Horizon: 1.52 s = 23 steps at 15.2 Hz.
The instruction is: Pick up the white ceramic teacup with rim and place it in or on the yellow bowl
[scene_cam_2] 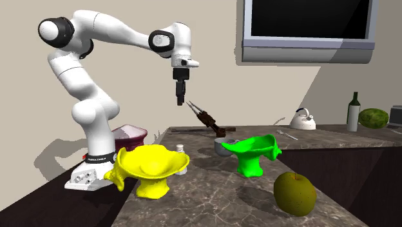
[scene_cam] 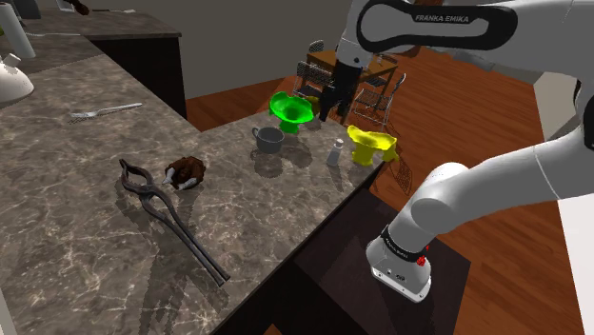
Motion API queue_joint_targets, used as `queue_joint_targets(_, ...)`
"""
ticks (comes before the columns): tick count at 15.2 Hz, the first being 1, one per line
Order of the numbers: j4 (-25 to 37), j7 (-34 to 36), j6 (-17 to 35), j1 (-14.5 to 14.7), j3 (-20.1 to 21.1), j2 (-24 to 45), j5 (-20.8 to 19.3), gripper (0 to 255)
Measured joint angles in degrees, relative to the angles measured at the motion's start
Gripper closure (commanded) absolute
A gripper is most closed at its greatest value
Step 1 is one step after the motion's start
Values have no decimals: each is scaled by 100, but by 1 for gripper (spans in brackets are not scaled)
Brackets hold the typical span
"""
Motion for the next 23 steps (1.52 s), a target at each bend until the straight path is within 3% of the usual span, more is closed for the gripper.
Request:
queue_joint_targets(12,946,-462,1687,-31,-188,2644,65,0)
queue_joint_targets(19,2018,-658,2139,-57,-210,4175,185,0)
queue_joint_targets(23,2217,-706,2354,-65,-201,4592,224,0)
